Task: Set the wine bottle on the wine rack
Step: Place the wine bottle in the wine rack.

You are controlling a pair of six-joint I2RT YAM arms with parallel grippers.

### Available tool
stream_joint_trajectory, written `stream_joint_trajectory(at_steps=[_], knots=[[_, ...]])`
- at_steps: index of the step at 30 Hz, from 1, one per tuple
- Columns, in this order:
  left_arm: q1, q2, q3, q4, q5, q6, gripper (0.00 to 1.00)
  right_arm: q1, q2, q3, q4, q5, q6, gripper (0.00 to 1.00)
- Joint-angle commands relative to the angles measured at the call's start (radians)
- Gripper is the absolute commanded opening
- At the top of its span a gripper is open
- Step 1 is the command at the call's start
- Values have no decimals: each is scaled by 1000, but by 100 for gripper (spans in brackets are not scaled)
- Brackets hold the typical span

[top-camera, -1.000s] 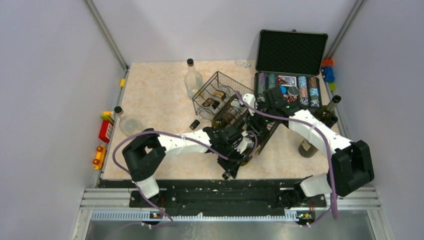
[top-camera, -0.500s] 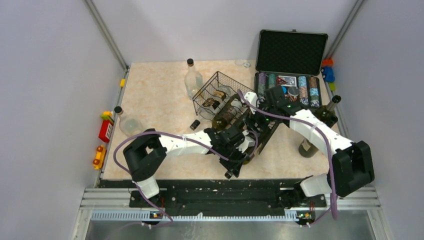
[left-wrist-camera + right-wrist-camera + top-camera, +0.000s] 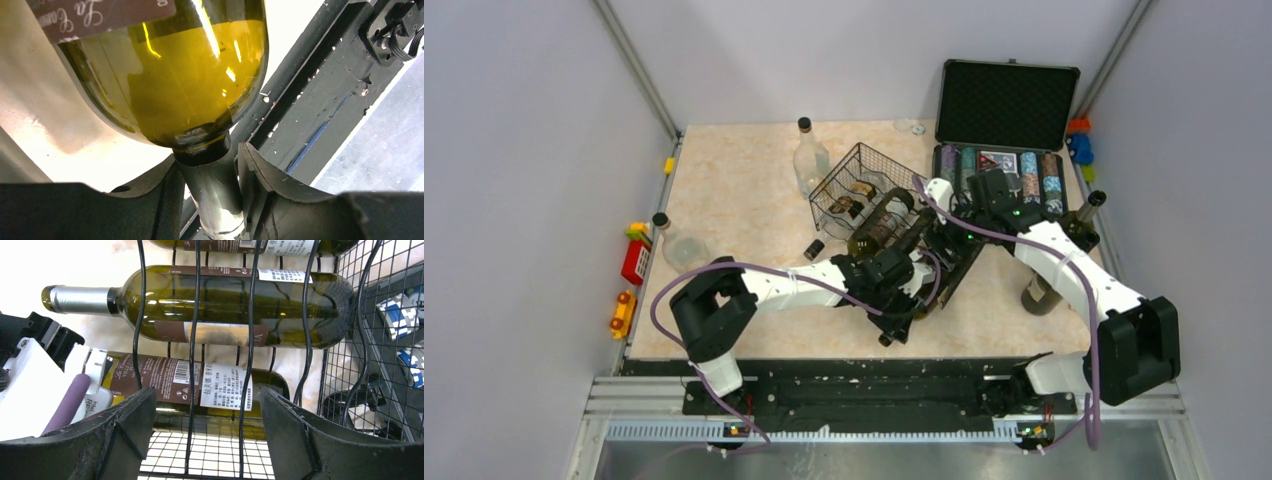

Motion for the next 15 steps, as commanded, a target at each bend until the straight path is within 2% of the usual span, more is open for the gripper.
stream_joint_trajectory(at_steps=[1,15], knots=[[-10,-27,7,125,43,45,44,-24,-40,39,-12,8,-13,77],[-11,-18,9,133,5,48,43,-124,-64,123,-35,23,-22,77]])
